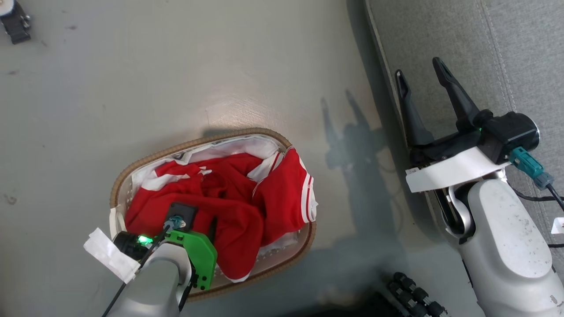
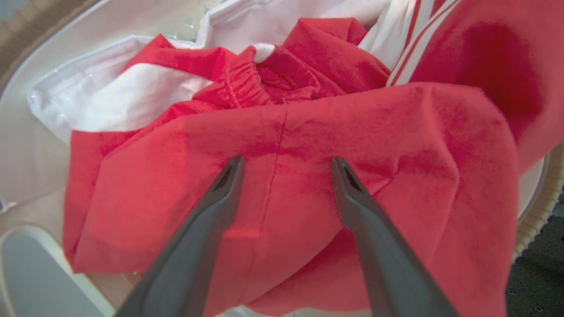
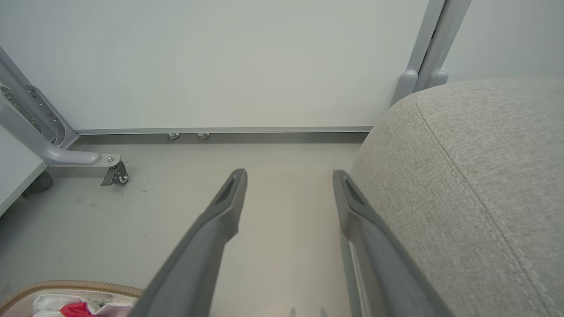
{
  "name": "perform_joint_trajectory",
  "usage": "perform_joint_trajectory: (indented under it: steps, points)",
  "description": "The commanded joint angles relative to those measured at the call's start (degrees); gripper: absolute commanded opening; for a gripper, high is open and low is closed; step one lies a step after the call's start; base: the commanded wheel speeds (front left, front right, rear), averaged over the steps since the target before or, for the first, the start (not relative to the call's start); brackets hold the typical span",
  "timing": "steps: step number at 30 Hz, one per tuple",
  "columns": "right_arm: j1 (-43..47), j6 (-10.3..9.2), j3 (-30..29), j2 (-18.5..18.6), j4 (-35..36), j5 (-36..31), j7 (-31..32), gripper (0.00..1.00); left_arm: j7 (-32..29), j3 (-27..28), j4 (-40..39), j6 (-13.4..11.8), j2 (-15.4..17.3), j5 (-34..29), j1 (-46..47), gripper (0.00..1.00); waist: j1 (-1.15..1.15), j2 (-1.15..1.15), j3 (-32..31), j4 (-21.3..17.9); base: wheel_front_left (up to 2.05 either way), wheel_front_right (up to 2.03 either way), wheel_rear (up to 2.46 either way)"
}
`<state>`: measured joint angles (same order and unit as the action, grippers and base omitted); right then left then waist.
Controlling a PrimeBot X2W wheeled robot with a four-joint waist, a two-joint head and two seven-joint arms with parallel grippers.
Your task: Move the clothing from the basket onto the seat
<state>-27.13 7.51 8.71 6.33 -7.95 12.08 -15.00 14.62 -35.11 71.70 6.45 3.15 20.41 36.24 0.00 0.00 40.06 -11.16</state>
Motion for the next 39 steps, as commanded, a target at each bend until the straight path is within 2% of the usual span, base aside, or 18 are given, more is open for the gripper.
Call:
perform_joint_trajectory:
  steps: [1,23,24,25,31,39]
  points:
    - [-0.9,-0.04,0.2,0.0,0.4,0.3,-0.3,1.00,-0.1,-0.1,0.5,-0.7,0.6,-0.5,1.2,1.00,0.00,0.00,1.3,-0.6,0.00,0.00,0.00]
    - [-3.0,-0.04,1.5,-0.4,2.1,0.2,-0.3,1.00,-7.0,-4.9,2.2,-2.6,1.1,-2.9,8.6,1.00,0.00,0.00,9.9,-2.3,0.00,0.00,0.00]
    - [-3.0,-0.04,1.5,-0.4,2.1,0.2,-0.3,1.00,-7.3,-5.0,2.2,-2.6,1.1,-2.8,8.7,0.42,0.00,0.00,9.9,-2.3,0.00,0.00,0.00]
    - [-3.0,-0.04,1.6,-0.5,2.0,0.2,-0.3,1.00,-7.3,-5.0,2.2,-2.6,1.2,-2.8,8.6,0.00,0.00,0.00,9.8,-2.4,0.00,0.00,0.00]
    - [-2.4,-0.04,2.2,-0.9,0.6,0.6,-0.3,1.00,-6.6,-4.1,2.3,-2.7,0.9,-0.7,5.6,0.00,0.00,0.00,6.9,-3.1,0.00,0.00,0.00]
    - [-0.6,-0.04,2.1,-1.5,-1.4,1.2,-0.3,1.00,-2.7,-2.9,2.2,-1.6,0.5,2.0,1.5,0.00,0.00,0.00,-0.3,-3.7,0.00,0.00,0.00]
